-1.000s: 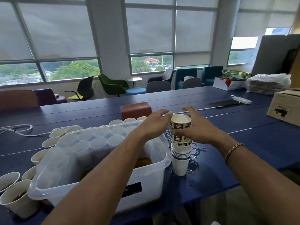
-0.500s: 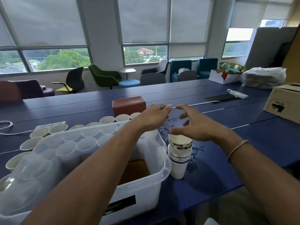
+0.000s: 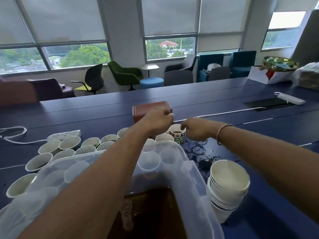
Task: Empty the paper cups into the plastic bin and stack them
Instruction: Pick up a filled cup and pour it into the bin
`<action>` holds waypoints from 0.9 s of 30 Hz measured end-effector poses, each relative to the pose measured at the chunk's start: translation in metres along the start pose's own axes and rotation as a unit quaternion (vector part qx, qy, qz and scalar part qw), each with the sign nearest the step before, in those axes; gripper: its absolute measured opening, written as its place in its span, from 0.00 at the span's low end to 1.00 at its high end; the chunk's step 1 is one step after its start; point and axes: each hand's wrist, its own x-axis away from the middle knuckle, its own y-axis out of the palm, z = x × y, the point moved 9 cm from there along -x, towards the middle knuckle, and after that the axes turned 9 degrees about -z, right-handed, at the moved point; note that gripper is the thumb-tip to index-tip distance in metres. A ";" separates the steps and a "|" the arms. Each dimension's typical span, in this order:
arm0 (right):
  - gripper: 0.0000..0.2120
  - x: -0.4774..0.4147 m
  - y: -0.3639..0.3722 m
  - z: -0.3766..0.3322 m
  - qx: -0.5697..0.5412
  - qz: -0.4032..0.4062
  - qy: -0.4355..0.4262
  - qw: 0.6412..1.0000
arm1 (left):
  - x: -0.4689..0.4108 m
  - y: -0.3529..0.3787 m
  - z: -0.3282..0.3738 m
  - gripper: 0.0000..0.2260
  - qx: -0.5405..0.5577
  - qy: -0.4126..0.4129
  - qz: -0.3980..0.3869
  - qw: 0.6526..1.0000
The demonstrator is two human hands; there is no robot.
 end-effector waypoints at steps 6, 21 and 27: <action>0.18 -0.063 0.025 0.026 0.011 -0.052 0.002 0.999 | -0.039 0.002 -0.020 0.15 -0.033 -0.025 -0.035 0.999; 0.12 -0.036 0.000 0.034 0.091 -0.008 0.017 0.996 | -0.028 0.011 -0.021 0.16 -0.054 -0.055 -0.038 0.996; 0.10 0.028 -0.068 0.005 0.105 0.085 0.001 0.991 | -0.002 0.000 0.004 0.13 -0.002 -0.055 -0.004 0.998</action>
